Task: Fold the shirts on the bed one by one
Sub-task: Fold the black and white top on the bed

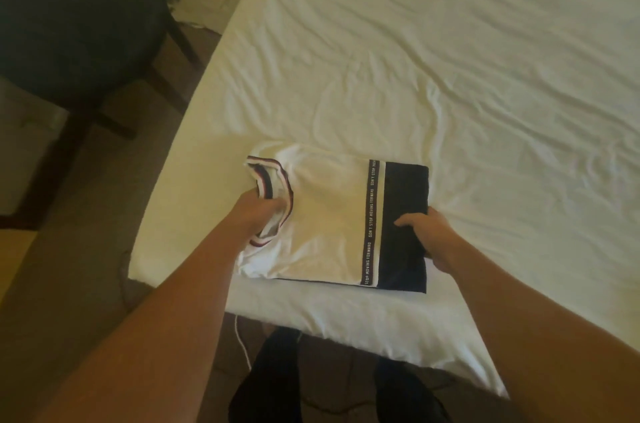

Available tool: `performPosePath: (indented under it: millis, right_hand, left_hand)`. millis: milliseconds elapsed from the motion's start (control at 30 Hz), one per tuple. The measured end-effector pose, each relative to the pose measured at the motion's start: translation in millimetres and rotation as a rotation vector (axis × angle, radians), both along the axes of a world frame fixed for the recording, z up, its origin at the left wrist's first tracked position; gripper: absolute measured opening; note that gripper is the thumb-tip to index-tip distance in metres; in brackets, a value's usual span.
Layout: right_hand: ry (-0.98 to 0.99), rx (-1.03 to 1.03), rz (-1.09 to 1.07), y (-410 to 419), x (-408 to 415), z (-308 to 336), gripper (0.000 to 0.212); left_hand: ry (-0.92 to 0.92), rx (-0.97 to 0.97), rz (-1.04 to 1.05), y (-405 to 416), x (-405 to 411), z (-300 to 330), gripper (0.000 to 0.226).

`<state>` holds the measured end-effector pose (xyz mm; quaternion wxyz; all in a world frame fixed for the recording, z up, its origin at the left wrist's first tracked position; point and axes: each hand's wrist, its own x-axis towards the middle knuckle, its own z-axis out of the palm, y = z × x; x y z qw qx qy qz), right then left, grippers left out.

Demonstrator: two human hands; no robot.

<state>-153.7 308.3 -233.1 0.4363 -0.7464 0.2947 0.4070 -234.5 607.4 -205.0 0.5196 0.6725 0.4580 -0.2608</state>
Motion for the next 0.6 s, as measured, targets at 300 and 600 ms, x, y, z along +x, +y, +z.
performPosePath:
  millis: [300, 600]
  right_hand:
    - [-0.185, 0.133, 0.231, 5.8, 33.7, 97.5, 0.04]
    - [-0.406, 0.235, 0.433, 50.8, 34.7, 247.1, 0.036]
  left_hand:
    - [-0.263, 0.192, 0.087, -23.4, -17.6, 110.7, 0.019]
    - [-0.256, 0.338, 0.189, -12.0, -76.0, 258.2, 0.065]
